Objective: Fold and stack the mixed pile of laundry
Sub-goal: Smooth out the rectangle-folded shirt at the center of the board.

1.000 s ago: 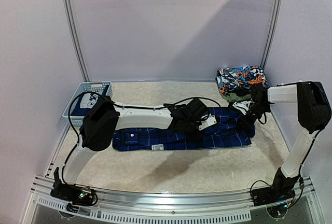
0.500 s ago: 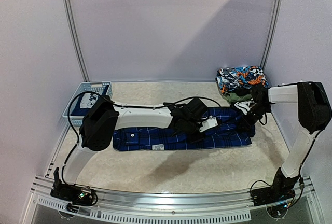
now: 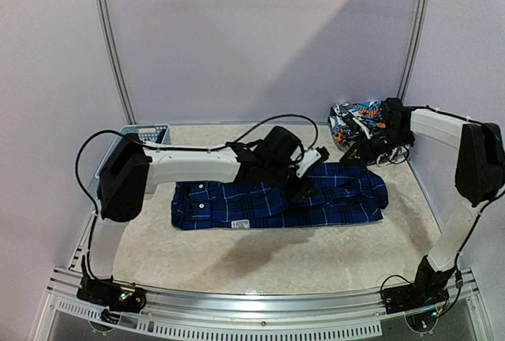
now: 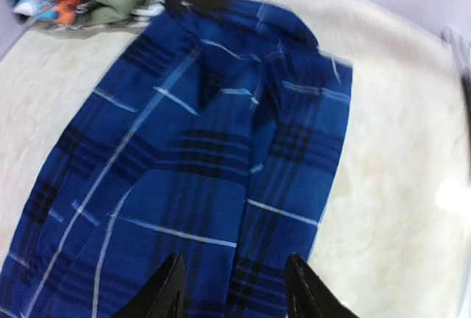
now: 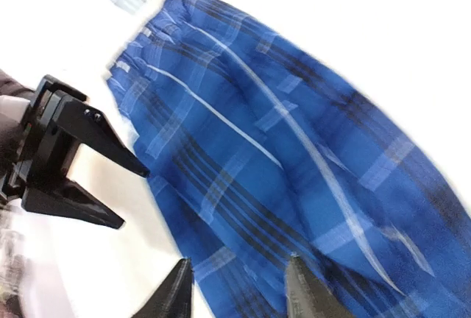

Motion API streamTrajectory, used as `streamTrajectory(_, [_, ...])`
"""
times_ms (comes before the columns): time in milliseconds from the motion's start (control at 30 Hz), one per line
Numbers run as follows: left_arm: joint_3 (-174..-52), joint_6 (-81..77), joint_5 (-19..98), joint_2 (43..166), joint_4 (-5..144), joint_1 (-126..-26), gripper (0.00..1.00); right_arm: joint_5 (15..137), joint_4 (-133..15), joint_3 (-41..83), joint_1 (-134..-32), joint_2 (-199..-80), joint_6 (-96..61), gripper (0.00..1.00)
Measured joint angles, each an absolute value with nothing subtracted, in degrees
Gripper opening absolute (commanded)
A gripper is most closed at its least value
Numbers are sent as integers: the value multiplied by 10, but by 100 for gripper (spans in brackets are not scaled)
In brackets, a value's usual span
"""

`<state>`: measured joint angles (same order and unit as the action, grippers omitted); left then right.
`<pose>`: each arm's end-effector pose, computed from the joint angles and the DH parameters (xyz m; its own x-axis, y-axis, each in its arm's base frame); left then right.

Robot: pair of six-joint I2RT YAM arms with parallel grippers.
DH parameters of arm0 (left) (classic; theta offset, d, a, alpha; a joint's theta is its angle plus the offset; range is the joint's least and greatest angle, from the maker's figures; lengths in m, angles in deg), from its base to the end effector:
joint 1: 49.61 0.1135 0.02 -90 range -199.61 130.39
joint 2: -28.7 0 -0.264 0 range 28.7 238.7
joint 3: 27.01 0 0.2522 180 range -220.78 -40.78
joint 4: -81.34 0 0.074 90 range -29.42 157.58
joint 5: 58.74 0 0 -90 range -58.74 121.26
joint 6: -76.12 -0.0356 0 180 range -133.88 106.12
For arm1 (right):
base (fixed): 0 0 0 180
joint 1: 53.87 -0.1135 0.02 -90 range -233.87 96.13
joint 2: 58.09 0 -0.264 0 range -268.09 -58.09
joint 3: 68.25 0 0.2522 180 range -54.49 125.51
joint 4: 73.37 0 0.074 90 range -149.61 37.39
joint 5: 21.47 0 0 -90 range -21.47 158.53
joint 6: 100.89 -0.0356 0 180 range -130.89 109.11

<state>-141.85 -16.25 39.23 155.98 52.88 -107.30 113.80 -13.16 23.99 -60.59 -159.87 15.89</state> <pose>0.2678 -0.4326 0.1977 -0.3127 0.5711 -0.7590 0.9067 0.4175 -0.0594 0.3515 0.0669 0.2372 -0.6847 -0.4000 -0.6093 -0.7113 0.5488 0.4391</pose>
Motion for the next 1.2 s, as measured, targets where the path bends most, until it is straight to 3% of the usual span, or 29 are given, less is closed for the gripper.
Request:
streamTrajectory(167, [-1236, 40, 425, 1481, 714, -1007, 40, 1260, -134, 277, -642, -1729, 104, 32])
streamTrajectory(367, [-1086, 208, 432, 1494, 843, -944, 38, 1308, -135, 271, -702, -1784, 62, 32])
streamTrajectory(767, [-997, 343, 421, 1485, 948, -943, 37, 1323, -169, 272, -710, -1886, -50, 28])
streamTrajectory(1200, [-925, 352, 385, 1418, 914, -931, 38, 1347, -200, 239, -696, -1881, -92, 32])
